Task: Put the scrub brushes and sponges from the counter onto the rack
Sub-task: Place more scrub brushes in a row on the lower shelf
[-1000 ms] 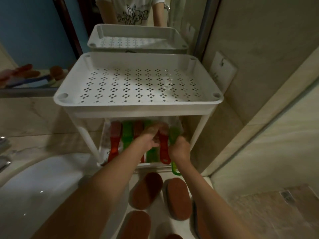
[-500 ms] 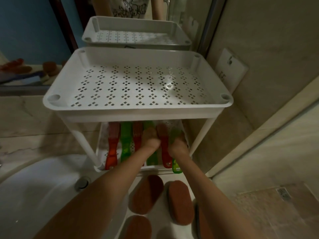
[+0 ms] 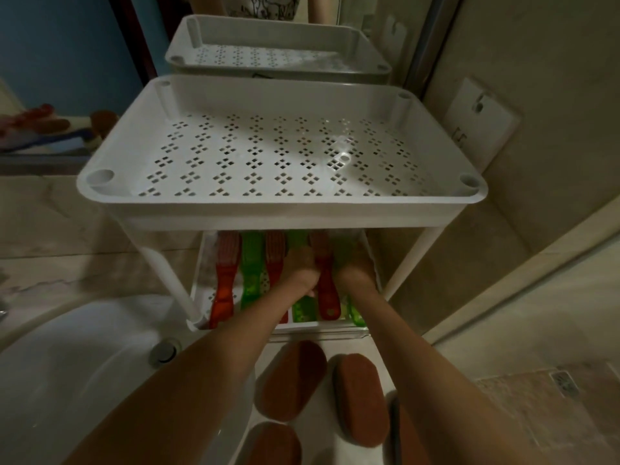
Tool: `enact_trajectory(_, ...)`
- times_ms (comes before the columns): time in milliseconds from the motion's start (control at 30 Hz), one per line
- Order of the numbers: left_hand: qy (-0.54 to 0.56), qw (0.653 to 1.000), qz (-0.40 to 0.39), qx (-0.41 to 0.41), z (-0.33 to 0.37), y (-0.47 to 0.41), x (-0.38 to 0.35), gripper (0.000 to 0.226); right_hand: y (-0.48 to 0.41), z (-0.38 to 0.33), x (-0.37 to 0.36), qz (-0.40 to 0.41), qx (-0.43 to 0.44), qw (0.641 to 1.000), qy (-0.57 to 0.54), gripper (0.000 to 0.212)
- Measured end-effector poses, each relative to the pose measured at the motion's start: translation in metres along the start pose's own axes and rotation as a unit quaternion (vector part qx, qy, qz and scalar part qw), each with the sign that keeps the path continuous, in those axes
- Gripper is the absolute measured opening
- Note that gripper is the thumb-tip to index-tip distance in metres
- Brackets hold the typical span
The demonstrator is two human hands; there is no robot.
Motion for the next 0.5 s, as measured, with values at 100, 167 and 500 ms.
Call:
enact_trajectory(100, -0.012, 1.0, 0.004, 0.001, -0.005, -0.002, -0.001, 0.027, -0.006, 0.006, -0.002, 0.027, -0.023, 0.998, -0.045, 0.024)
enact_trajectory(167, -0.009, 1.0, 0.001, 0.001, -0.009, -0.006, -0.003, 0.03, -0.006, 0.006, -0.003, 0.023, -0.037, 0.999, -0.027, 0.035)
enact_trajectory(500, -0.02, 1.0, -0.005, 0.006, -0.011, -0.005, -0.008, 0.034, -0.002, 0.019, -0.015, 0.037, -0.03, 0.998, 0.047, 0.05)
Point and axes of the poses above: each hand's wrist, its own y-axis away from the middle knuckle, its own x-axis out of the back of the hand, z = x × y, the point moved 7 cm from there along -y, towards the middle knuckle, and after that the axes turned 8 degrees about x, right-handed, at the moved point
